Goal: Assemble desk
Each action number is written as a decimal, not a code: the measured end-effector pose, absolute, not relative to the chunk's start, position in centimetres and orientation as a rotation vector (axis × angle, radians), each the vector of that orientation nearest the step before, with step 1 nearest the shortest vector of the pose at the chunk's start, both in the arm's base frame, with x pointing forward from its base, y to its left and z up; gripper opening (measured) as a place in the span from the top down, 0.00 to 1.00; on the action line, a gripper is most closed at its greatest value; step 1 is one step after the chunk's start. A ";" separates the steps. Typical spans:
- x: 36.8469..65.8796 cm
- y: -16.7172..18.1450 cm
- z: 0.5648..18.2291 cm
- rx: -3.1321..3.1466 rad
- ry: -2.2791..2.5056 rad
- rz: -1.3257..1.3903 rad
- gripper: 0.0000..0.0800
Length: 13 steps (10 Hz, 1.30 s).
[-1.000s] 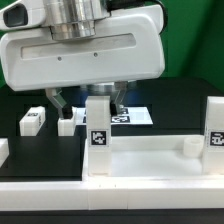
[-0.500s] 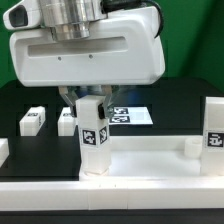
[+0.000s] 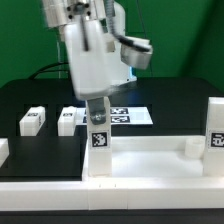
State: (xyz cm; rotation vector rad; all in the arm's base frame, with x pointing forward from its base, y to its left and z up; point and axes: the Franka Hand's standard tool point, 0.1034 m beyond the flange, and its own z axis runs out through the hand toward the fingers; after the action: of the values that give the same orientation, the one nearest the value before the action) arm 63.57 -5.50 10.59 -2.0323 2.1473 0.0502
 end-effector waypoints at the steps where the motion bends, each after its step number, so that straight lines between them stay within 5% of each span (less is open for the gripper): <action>1: 63.6 -5.4 10.6 -2.021 2.157 0.052 0.64; 4: 63.5 -5.6 10.5 -2.157 2.032 0.036 0.55; 5: 63.5 -5.6 10.5 -2.379 1.776 0.012 0.32; 6: 63.4 -5.1 10.5 -2.535 1.549 0.004 0.23; 11: 63.3 -5.0 10.4 -2.768 1.089 -0.035 0.19; 13: 63.6 -4.9 10.5 -3.031 0.333 -0.065 0.19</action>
Offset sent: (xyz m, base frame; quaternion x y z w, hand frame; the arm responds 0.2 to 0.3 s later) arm 0.0000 0.0000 0.0000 0.0000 0.0000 0.0000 1.0000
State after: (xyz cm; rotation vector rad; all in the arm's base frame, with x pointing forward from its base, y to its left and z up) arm 63.57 -4.87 10.49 -3.0311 0.3327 -0.0648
